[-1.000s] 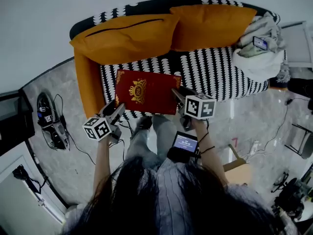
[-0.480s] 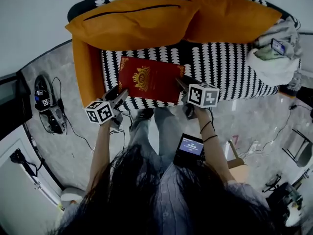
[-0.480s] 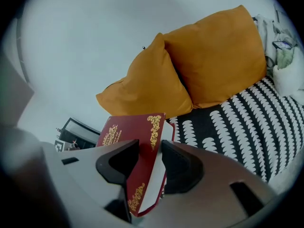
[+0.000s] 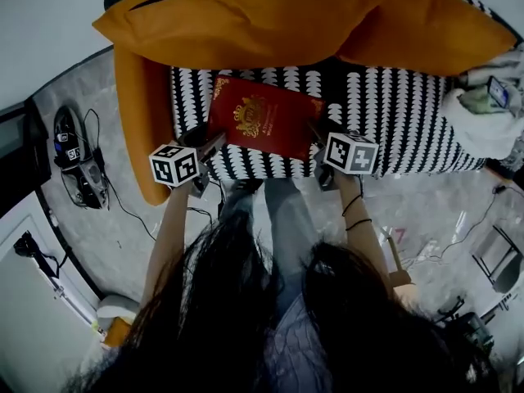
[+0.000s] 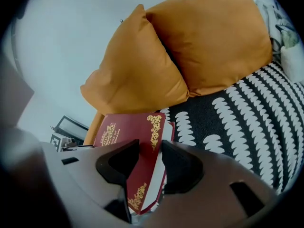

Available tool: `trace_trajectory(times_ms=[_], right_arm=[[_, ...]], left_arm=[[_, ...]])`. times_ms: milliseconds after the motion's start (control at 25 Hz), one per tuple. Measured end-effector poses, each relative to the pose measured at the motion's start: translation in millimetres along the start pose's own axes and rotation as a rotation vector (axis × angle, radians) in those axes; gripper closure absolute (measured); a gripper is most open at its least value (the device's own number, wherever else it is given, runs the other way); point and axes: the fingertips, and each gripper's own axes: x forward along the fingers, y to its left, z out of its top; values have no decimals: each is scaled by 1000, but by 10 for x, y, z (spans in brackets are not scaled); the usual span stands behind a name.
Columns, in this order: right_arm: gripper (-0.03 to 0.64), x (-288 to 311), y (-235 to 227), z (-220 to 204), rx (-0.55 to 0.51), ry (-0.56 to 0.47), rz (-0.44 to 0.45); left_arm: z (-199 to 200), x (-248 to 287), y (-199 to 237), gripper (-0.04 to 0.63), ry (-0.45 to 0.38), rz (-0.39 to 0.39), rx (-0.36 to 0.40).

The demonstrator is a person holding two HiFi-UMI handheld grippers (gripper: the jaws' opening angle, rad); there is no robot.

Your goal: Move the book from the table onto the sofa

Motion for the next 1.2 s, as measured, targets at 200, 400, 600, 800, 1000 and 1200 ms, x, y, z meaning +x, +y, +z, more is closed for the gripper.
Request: trace_trajectory(times_ms=[200,400,600,800,1000,1200], right_arm=[[454,338,-247,-11,-25,-56,-59],[454,479,-301,-146,-51,-51,-106],[454,463,-187,-259,-46,-33,-97],[454,373,22,-274,-42,-53,-68],[454,166,292,-284,-40,-97,-37],[460,-212,574,-335,-60,-132,-18]], left_arm=[[-135,307,218,337,61,36,21],[-185,331,261,336,51,60,-33],[-141,143,237,336,24,48,-28],[-82,5,133,336,12,18,7],[-2,-86,-109,337,-17,-19,87],[-16,-269,-475,337,-13,-73,133]])
